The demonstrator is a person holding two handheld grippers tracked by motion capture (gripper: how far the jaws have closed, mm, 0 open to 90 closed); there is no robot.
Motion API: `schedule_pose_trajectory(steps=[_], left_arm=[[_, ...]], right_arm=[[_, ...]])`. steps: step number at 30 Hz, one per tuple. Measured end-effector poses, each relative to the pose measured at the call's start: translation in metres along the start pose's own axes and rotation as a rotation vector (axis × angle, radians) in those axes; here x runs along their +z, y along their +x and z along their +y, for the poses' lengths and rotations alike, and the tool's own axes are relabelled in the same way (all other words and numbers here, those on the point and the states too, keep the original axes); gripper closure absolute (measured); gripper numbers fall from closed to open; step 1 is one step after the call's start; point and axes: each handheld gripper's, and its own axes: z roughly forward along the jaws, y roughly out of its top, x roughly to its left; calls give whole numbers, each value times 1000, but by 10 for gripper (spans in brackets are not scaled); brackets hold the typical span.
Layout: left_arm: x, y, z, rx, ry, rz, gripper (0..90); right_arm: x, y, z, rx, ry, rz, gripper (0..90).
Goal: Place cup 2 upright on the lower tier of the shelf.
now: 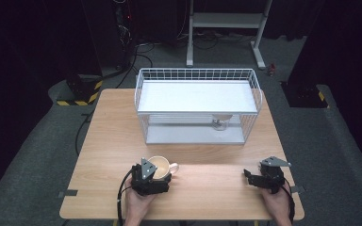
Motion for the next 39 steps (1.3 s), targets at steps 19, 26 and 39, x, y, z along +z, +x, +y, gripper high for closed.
schedule_pose_trajectory(steps=[19, 26, 39], left_arm=[[-3, 3, 3, -8, 2, -9, 88], [-4, 1, 14, -9, -16, -13, 88], [6, -1, 38, -3, -16, -34, 89]], right_arm=[[0, 0, 0, -4, -1, -1, 208], [0, 0, 0, 0, 0, -1, 208], [0, 0, 0, -2, -1, -1, 208]])
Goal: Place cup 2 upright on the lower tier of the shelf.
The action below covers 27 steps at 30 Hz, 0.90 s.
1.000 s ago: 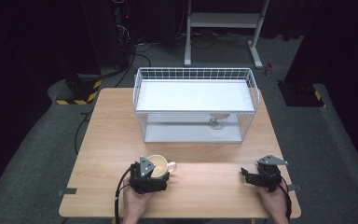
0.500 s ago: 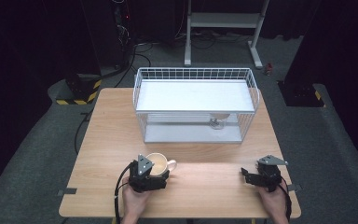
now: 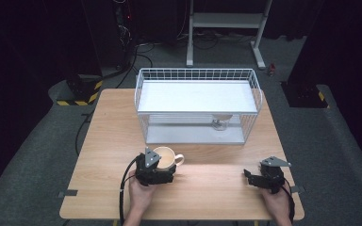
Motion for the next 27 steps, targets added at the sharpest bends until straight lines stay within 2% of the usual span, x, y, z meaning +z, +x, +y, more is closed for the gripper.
schedule_pose_trajectory(steps=[3, 6, 12, 21, 27], left_arm=[[5, 1, 5, 27, 7, 12, 89], [8, 2, 8, 10, 5, 3, 89], [10, 3, 16, 12, -16, 5, 89], [17, 3, 27, 39, -10, 10, 89], [24, 5, 29, 11, -9, 3, 89]], right_arm=[[0, 0, 0, 0, 0, 0, 208], [0, 0, 0, 2, 2, 0, 208], [0, 0, 0, 2, 1, 0, 208], [0, 0, 0, 2, 1, 0, 208], [0, 0, 0, 2, 1, 0, 208]])
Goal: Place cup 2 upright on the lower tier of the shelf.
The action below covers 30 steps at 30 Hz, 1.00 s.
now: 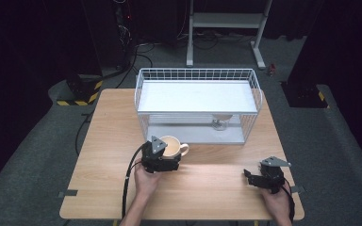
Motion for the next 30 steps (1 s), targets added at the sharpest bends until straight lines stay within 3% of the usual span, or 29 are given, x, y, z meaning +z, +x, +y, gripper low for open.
schedule_pose_trajectory(steps=[6, 11, 15, 21, 25, 30], left_arm=[[4, 2, 2, -26, 2, 4, 89], [8, 1, 10, 4, -8, 12, 89], [14, -1, 12, -12, -18, -2, 89], [23, 0, 17, -17, -4, 15, 89], [28, -1, 23, 6, -6, 22, 89], [33, 3, 25, -34, -9, 31, 89]], right_arm=[[0, 0, 0, -2, -1, 1, 208], [0, 0, 0, -2, -1, 0, 208], [0, 0, 0, -4, -2, 1, 208], [0, 0, 0, -4, -2, 1, 208], [0, 0, 0, -3, -2, 1, 208], [0, 0, 0, -4, -2, 1, 208]])
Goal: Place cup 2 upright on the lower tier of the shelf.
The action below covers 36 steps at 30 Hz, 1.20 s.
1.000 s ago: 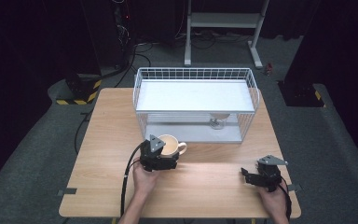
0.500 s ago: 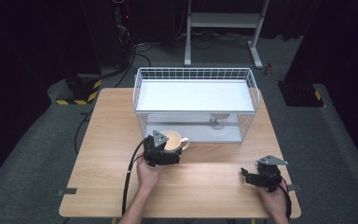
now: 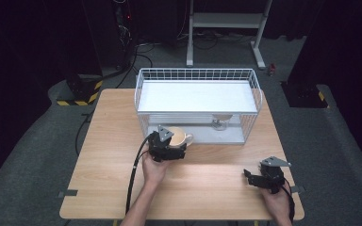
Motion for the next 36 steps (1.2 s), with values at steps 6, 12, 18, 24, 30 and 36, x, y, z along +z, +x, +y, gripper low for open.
schedule_pose_trajectory(steps=[6, 12, 18, 24, 30, 36], left_arm=[[11, 1, 5, -10, 9, 37, 89], [23, 1, 9, -16, 2, 49, 90], [32, 4, 7, -28, 15, 61, 89], [39, 6, 6, -38, 2, 45, 89], [43, 5, 8, -9, 5, 50, 89], [46, 5, 6, -17, -3, 45, 89]], right_arm=[[0, 0, 0, 1, 0, 0, 208], [0, 0, 0, 3, 2, 0, 208], [0, 0, 0, 3, 2, 0, 208], [0, 0, 0, 3, 2, 0, 208], [0, 0, 0, 1, 1, -1, 208], [0, 0, 0, 3, 2, -1, 208]])
